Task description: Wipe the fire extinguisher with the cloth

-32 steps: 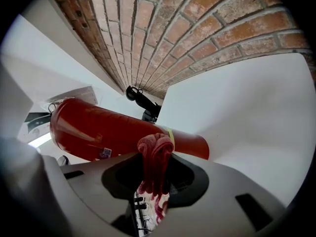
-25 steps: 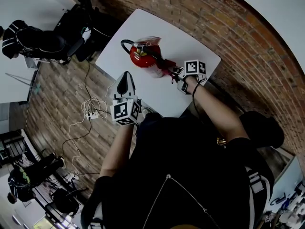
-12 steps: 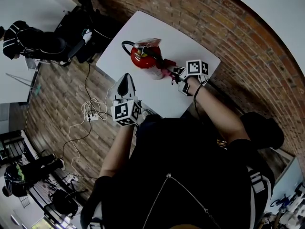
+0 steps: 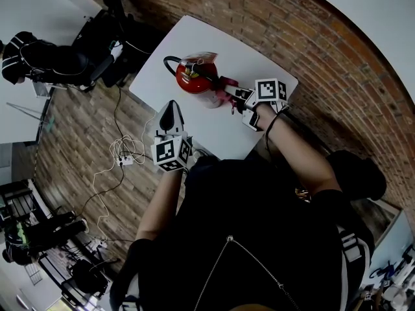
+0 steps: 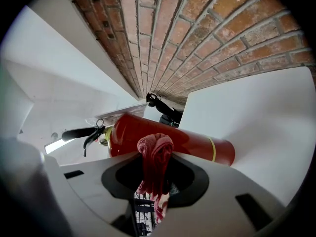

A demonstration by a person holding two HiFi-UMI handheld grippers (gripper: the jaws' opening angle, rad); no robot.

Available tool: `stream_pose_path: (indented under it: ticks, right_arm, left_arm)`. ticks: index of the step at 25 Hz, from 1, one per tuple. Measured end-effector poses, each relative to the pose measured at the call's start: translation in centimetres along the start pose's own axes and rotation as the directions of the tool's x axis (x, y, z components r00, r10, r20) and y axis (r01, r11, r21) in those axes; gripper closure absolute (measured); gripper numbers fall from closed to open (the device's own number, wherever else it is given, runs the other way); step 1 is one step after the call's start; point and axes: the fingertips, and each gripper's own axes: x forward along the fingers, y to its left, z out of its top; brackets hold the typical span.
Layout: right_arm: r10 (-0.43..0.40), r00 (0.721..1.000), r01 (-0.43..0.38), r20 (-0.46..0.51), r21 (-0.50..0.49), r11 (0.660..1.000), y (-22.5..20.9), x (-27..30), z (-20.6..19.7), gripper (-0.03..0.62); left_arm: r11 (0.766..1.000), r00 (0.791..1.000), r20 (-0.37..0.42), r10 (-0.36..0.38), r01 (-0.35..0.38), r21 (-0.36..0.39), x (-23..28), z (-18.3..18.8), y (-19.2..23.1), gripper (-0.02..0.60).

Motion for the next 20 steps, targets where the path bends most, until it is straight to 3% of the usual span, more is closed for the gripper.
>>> stream_pose_path:
  ticks: [20]
  right_arm:
    - [0.111, 0.993, -0.111, 0.033, -0.016, 0.994, 5.3, -1.7, 1.0, 0.47]
  left_arm:
    - [1.0, 1.0, 0.007, -0.013, 0.013, -0.004, 0.5, -0.2, -0.3, 0.574]
